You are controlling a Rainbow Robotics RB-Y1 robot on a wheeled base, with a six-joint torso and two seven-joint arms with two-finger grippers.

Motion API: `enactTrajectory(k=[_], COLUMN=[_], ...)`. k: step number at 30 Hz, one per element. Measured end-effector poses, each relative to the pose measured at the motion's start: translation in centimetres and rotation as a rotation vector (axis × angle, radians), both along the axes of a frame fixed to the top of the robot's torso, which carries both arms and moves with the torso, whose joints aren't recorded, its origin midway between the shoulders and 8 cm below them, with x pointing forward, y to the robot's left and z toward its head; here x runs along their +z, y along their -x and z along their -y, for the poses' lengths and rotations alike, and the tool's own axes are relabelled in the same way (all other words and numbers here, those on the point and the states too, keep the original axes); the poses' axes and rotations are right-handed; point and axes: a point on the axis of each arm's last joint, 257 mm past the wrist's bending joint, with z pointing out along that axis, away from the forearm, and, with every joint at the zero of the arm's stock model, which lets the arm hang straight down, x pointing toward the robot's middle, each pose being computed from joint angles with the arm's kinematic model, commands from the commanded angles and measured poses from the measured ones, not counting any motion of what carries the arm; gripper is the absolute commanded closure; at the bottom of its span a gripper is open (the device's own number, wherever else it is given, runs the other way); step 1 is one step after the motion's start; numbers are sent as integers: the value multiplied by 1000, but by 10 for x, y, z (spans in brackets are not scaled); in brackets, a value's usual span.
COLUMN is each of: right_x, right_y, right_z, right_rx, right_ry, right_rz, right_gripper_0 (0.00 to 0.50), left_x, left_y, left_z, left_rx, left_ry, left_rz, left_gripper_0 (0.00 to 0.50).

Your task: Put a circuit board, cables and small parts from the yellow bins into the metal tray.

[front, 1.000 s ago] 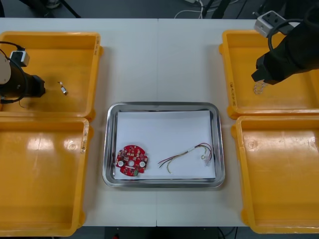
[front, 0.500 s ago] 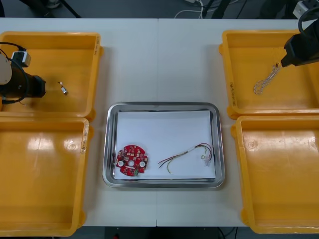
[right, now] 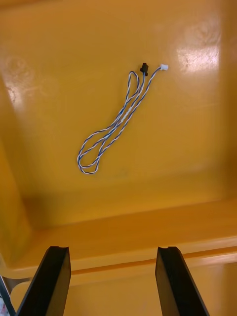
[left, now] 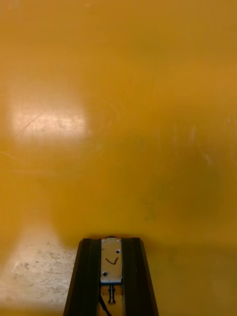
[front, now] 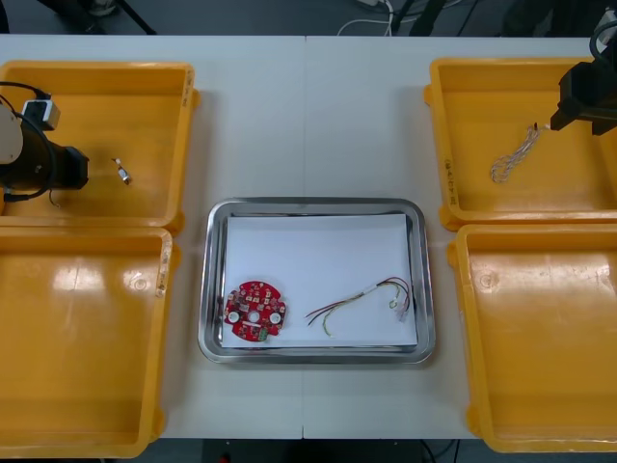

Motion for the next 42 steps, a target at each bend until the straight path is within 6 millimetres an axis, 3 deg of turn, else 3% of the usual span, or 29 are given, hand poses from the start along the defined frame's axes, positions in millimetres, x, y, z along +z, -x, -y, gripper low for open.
enactTrajectory(k=[11,20,36,42], right_x=[-20,-33,-27,-34], right_y=[-2,-20,-35,-46], right_z=[-8,-14,-3,1], right_rx=[-149,-267,-311,-328], right_ry=[-90,-156,-146,-151], right_rz=[-96,-82,-50,-30], right_gripper_0=[0,0,0,0], left_x=[-3,31,74,84], left_y=[23,41,83,98], left_z=[13,20,65,89], left_rx=[-28,-62,-161,-133], left_ry=[-9,-106,-187,-159], left_rz=[-111,-165,-242,-247], left_gripper_0=[500,500,500,500])
